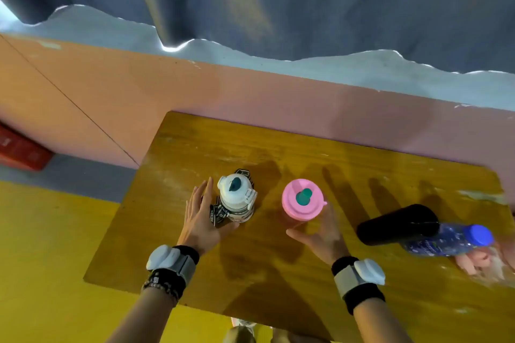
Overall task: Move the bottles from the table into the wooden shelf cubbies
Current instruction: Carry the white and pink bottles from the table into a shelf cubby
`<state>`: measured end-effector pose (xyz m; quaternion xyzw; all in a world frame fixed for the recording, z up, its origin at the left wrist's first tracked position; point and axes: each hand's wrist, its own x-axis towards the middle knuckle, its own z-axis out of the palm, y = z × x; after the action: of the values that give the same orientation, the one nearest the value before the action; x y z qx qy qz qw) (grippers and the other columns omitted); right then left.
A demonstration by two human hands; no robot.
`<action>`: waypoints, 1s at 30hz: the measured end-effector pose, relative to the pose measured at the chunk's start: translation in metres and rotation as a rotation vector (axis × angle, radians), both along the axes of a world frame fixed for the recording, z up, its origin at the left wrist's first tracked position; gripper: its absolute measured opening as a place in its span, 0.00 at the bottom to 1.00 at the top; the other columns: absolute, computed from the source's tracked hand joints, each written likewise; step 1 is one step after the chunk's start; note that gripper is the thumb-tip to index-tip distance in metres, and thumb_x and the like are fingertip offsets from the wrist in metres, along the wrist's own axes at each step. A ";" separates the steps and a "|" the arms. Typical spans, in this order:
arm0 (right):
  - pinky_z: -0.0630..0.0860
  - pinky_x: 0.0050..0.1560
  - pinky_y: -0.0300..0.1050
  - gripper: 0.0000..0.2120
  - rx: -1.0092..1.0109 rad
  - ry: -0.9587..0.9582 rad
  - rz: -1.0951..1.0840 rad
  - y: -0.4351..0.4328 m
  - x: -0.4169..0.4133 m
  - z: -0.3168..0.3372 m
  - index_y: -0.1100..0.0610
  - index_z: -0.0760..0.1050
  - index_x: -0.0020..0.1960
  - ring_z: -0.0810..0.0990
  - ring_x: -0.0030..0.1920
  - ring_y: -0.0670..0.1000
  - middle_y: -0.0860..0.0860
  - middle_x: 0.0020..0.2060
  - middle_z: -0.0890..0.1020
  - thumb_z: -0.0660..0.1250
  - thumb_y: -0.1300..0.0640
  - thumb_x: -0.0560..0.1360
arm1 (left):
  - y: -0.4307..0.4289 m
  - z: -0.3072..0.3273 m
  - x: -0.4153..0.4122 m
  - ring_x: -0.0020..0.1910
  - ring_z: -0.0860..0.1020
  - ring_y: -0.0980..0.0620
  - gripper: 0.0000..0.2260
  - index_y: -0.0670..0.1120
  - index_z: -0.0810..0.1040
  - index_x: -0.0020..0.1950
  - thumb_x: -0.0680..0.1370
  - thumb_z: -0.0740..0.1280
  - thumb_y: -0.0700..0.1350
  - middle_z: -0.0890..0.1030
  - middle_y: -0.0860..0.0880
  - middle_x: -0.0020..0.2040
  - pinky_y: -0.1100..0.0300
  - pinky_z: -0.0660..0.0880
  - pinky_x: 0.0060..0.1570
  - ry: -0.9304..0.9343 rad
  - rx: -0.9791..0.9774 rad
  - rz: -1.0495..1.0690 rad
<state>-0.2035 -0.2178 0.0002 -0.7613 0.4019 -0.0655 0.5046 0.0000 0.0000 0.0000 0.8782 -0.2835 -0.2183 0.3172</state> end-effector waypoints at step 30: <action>0.72 0.66 0.41 0.46 0.124 -0.094 -0.121 0.022 0.008 -0.044 0.52 0.65 0.74 0.75 0.66 0.43 0.47 0.66 0.76 0.83 0.49 0.61 | -0.031 -0.051 0.020 0.65 0.74 0.48 0.59 0.41 0.63 0.78 0.50 0.83 0.48 0.78 0.55 0.60 0.56 0.70 0.66 0.656 -0.205 0.214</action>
<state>-0.1959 -0.1953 -0.0437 -0.6990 0.4263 -0.1064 0.5642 0.0201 -0.0307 -0.0511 0.7497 -0.0938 -0.4244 0.4990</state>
